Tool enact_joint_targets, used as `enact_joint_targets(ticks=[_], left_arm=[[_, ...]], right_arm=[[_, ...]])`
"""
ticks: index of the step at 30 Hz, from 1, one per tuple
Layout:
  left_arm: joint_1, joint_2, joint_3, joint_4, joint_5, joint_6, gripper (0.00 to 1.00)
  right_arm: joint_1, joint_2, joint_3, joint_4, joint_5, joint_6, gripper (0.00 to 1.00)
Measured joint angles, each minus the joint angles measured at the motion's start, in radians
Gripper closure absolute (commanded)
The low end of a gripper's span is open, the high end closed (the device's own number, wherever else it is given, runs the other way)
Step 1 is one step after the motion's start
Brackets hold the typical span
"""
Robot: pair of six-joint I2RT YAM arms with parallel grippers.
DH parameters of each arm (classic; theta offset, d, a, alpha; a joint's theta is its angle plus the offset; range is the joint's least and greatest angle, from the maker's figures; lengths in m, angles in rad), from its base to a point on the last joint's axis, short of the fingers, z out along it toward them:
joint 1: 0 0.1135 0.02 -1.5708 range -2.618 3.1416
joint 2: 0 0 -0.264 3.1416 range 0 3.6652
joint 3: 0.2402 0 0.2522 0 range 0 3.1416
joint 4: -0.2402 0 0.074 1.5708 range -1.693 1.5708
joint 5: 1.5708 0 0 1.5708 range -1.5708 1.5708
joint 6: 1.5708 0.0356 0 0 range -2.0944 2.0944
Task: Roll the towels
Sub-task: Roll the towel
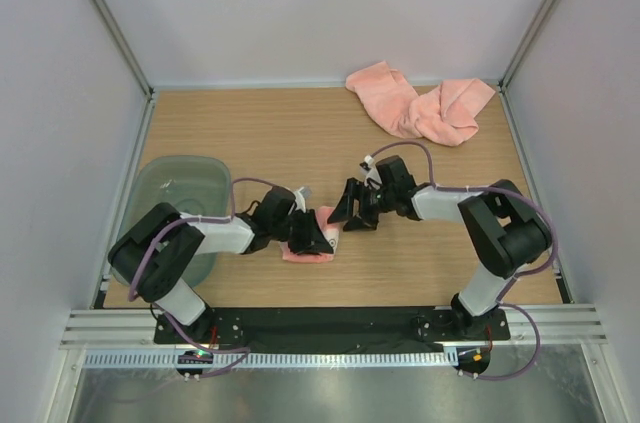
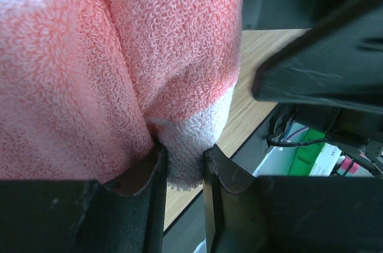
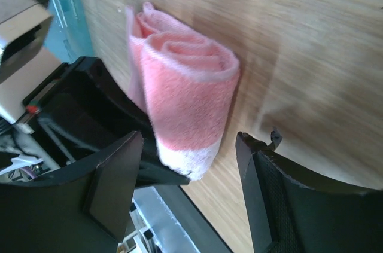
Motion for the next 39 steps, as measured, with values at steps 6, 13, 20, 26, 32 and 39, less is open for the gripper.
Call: enact_joint_targets(ticks=[6, 13, 20, 26, 32, 39], left_arm=[[0.006, 0.001, -0.018, 0.036, 0.018, -0.003, 1.0], [0.006, 0.001, -0.019, 0.038, 0.019, 0.007, 0.99], [0.0, -0.005, 0.034, -0.069, -0.004, 0.07, 0.72], [-0.049, -0.037, 0.166, -0.308, -0.137, 0.182, 0.52], [-0.155, -0.039, 0.333, -0.522, -0.309, 0.275, 0.49], [-0.37, -0.014, 0.522, -0.665, -0.582, 0.353, 0.48]], right_arm=[[0.013, 0.093, -0.002, 0.091, -0.025, 0.028, 0.41], [0.026, 0.156, -0.009, 0.199, -0.048, 0.078, 0.83], [0.021, 0.136, -0.016, 0.179, -0.019, 0.09, 0.96], [0.016, 0.02, 0.007, -0.049, 0.132, 0.018, 0.97], [0.01, -0.083, 0.014, -0.257, 0.31, -0.012, 0.97], [0.006, -0.15, 0.028, -0.426, 0.421, -0.016, 0.98]])
